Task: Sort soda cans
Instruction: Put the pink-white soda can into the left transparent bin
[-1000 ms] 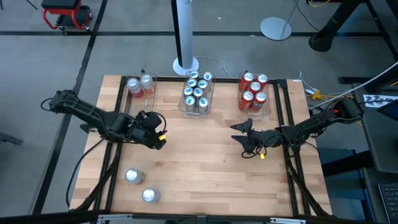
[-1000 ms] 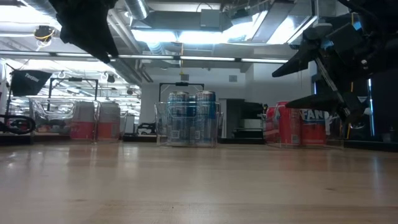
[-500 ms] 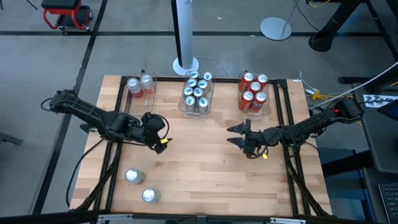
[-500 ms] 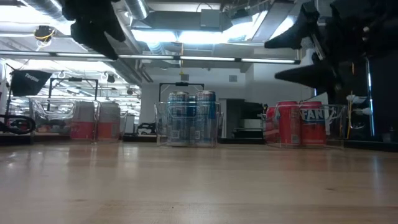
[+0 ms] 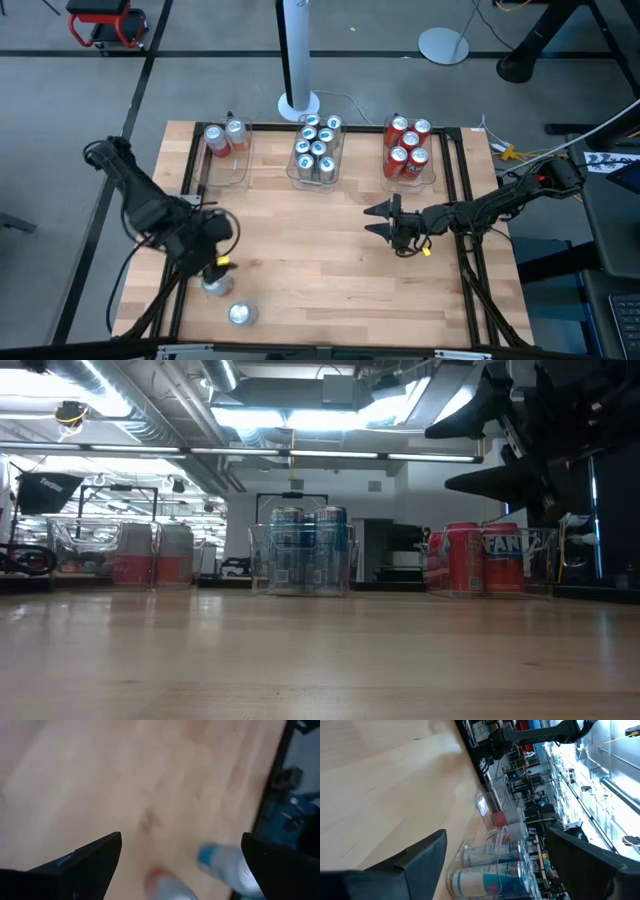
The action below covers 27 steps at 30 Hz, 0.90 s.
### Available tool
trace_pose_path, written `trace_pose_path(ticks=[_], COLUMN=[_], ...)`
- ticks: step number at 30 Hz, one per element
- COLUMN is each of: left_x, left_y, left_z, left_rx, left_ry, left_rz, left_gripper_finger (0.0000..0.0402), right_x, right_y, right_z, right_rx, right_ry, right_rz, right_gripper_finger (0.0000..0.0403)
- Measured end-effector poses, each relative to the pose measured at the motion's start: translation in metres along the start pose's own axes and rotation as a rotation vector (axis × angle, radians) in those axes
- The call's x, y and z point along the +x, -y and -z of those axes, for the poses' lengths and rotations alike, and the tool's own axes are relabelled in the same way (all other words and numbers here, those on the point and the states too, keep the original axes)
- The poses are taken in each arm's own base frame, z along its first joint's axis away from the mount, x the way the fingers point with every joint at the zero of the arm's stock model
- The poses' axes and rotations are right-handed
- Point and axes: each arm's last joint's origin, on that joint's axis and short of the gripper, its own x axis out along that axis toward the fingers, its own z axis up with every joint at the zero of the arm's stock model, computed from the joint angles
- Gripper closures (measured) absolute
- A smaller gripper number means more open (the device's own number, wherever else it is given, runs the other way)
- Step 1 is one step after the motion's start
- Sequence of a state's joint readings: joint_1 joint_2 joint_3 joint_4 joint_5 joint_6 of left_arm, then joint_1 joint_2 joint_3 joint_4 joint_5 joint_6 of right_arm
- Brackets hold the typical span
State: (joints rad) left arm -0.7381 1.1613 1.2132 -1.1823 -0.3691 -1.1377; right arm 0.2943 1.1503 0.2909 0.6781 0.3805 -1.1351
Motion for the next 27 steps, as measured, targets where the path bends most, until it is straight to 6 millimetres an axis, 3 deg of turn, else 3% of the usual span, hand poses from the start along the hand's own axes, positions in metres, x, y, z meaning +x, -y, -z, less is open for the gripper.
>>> trace_pose_path(ticks=[7,11,20,27], left_x=[0.008,0.012,0.019,0.021], left_y=[0.024,0.032,0.049,0.049], left_z=[0.045,0.059,0.068,0.069], left_rx=[-0.022,-0.06,-0.131,-0.169], left_ry=[-0.137,-0.211,-0.166,-0.167], left_rz=[-0.068,-0.088,0.012,0.009], left_gripper_finger=[0.0003,0.0004,0.0007,0.0007], right_x=[0.0,0.0,0.0,0.0], right_y=[-0.001,-0.001,-0.002,-0.005], right_z=[0.0,0.0,0.001,0.003], right_rx=[-0.002,-0.002,-0.006,-0.016], right_ry=[-0.003,-0.003,-0.009,-0.025], right_rz=[-0.006,-0.006,-0.015,-0.047], right_gripper_finger=[0.0068,0.0068,0.0068,0.0068])
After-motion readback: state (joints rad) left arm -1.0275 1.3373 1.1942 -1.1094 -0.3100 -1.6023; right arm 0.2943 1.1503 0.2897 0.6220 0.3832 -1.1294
